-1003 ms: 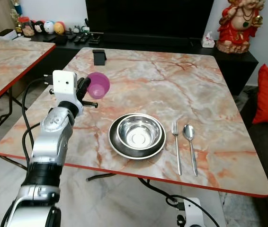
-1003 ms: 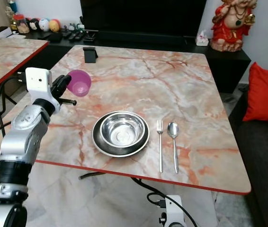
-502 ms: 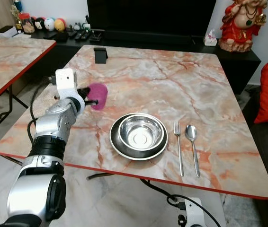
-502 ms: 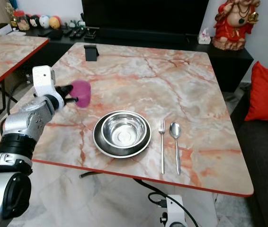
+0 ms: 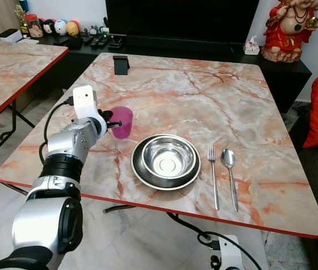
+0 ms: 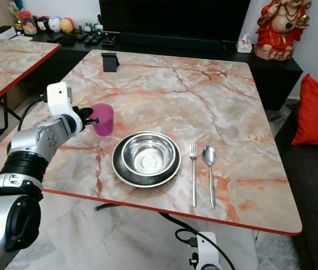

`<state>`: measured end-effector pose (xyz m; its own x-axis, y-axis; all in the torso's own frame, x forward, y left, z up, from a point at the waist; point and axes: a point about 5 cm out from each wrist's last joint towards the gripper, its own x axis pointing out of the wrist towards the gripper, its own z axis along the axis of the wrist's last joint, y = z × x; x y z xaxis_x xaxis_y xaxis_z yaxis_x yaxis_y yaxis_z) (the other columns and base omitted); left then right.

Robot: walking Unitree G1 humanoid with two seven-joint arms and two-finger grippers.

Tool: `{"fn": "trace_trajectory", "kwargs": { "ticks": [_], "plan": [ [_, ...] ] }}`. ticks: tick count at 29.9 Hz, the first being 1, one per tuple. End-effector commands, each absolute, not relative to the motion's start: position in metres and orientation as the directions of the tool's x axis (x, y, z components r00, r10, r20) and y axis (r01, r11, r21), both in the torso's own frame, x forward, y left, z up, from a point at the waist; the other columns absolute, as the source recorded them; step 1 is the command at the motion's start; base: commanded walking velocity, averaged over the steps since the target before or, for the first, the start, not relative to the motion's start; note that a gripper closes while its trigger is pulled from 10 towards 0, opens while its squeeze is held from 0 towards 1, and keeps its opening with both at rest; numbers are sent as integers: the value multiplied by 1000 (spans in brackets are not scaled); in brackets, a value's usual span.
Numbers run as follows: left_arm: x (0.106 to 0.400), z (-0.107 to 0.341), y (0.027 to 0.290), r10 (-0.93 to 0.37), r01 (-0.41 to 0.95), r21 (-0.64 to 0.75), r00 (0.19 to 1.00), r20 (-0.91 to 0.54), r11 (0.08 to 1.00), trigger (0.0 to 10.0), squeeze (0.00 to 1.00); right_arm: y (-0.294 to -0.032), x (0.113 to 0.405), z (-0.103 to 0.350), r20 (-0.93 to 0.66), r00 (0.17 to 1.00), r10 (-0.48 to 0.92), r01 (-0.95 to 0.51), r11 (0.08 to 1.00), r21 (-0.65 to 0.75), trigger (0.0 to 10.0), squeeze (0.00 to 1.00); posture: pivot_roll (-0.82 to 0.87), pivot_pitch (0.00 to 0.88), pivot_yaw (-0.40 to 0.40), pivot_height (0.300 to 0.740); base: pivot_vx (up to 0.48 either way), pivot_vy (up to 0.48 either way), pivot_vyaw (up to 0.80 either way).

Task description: Setting the table

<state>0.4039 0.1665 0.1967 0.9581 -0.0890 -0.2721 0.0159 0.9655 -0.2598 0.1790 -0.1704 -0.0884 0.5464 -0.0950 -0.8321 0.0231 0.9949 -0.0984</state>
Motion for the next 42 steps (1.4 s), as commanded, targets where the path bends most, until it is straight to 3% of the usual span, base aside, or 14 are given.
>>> {"fn": "trace_trajectory", "kwargs": {
  "ticks": [1,42],
  "plan": [
    [407,202,162,-86,11,-273,961,-264,962,10000,0,-171,180,-88,-833,546,-96,17,995,-103,10000,0,18,0,-28,740,0,0,0],
    [409,184,153,12,-108,-306,954,-300,946,10000,0,-171,179,-88,-834,544,-95,11,994,-105,10000,0,9,0,-30,740,0,0,0]
  ]
}}
